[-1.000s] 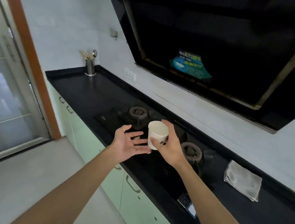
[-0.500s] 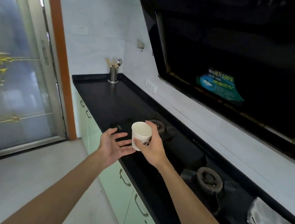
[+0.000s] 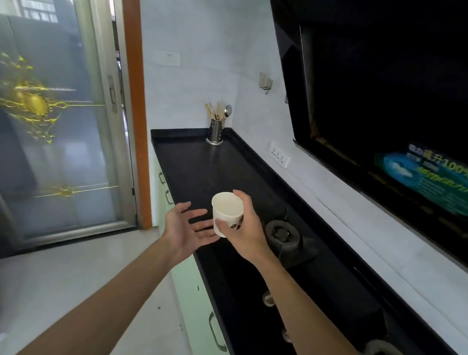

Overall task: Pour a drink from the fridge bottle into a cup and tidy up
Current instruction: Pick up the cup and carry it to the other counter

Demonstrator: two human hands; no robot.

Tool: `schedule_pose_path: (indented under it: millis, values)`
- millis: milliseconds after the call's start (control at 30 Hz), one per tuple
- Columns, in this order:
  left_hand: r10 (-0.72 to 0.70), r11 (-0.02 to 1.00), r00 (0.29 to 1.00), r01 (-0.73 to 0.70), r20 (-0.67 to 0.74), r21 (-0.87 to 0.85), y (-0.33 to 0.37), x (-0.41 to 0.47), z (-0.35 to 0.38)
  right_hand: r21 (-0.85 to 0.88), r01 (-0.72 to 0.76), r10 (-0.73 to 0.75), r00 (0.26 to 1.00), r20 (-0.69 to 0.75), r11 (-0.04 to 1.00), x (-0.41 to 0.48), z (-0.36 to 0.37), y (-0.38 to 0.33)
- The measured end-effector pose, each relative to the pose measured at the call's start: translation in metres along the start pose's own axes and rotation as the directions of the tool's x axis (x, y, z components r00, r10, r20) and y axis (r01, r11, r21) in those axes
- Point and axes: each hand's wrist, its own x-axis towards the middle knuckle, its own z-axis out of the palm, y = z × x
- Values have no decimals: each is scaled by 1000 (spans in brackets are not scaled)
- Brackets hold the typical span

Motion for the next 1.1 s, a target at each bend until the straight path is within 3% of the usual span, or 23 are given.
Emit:
schedule_pose_path:
  millis: [467, 1100]
  values:
    - [23, 999, 996, -26, -92, -32, 41, 78, 6, -17, 11, -9, 994, 105, 1000, 101, 14, 26]
    - [-14, 999, 994, 9, -105, -48, 165, 193, -75, -46, 19, -14, 995, 100, 999, 237, 137, 29]
